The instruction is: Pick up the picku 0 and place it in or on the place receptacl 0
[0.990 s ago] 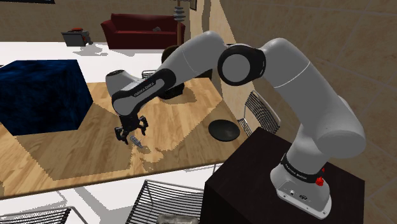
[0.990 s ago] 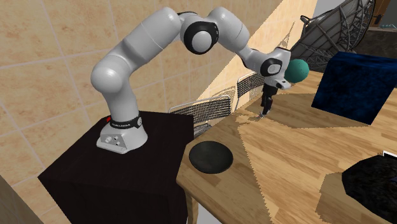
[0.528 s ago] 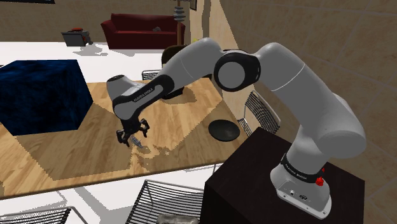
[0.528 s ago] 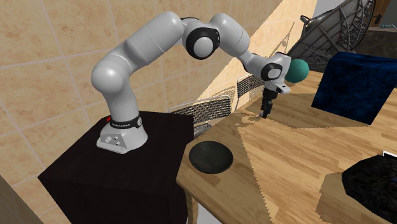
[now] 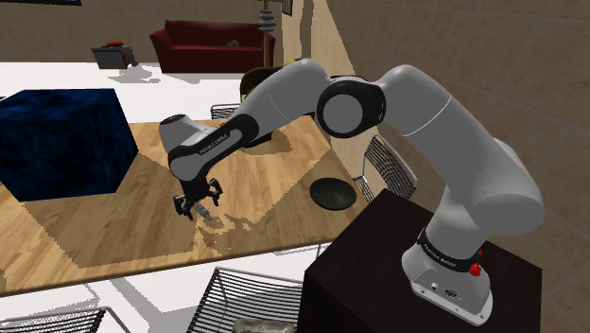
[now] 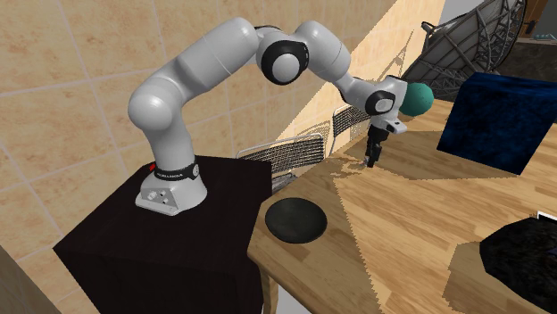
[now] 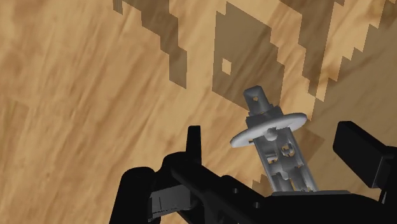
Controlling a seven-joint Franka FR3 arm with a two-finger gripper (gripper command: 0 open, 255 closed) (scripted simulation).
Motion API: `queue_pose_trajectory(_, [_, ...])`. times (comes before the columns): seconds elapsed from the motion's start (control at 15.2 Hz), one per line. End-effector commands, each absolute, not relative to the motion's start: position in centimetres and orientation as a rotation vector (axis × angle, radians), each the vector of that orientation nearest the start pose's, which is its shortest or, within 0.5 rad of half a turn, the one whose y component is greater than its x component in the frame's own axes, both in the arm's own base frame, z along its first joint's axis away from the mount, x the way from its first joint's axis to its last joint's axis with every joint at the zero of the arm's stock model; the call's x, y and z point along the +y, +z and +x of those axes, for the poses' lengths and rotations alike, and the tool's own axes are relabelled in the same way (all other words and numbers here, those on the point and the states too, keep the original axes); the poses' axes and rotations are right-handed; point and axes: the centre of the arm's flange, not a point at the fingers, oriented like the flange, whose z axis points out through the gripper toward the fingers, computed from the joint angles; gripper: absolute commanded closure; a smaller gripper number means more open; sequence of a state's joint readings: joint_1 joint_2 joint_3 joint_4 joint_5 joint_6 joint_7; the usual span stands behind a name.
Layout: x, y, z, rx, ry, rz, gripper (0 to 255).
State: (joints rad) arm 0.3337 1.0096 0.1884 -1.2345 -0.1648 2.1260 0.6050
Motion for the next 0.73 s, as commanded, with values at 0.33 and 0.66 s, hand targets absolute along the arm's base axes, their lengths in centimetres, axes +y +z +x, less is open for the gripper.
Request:
queue_pose_trajectory(0.33, [33.20,14.74,66.16,0.106,0.159,-3.166,255])
queue_pose_trajectory(0.66, [33.20,15.26,66.15,0.106,0.159,-3.166,255])
